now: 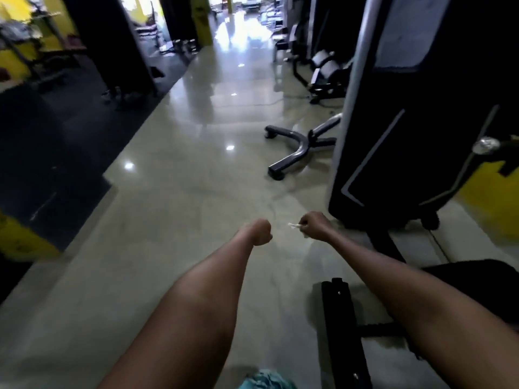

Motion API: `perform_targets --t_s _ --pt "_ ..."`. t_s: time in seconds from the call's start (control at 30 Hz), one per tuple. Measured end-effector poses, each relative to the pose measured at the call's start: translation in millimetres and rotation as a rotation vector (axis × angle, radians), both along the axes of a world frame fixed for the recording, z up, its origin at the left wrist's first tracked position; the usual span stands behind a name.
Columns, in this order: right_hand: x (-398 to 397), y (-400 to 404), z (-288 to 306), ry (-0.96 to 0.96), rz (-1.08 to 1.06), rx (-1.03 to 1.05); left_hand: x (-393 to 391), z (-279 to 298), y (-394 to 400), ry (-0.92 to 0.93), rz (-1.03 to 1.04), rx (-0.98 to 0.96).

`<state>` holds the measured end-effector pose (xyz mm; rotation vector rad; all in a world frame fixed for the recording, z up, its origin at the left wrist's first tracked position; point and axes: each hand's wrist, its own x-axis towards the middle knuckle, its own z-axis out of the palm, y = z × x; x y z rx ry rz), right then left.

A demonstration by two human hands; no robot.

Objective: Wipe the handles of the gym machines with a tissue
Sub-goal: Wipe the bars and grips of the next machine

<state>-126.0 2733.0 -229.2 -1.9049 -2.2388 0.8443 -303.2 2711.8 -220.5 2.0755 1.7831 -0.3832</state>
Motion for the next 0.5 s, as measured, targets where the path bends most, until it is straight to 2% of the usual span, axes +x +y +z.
perform_targets --t_s 0.2,0.4,0.5 --pt "27.5 15.3 3.1 0.018 -0.289 0.055 19.8 14.7 69.4 0.013 -0.308 0.036" --pt "76.8 24.5 -8.3 0.037 -0.539 0.023 89.1 11.4 111.4 -0.094 -0.575 0.029" --pt "110.5 43.3 1.2 0.106 -0.668 0.077 132.2 13.7 147.2 -0.126 -0.699 0.053"
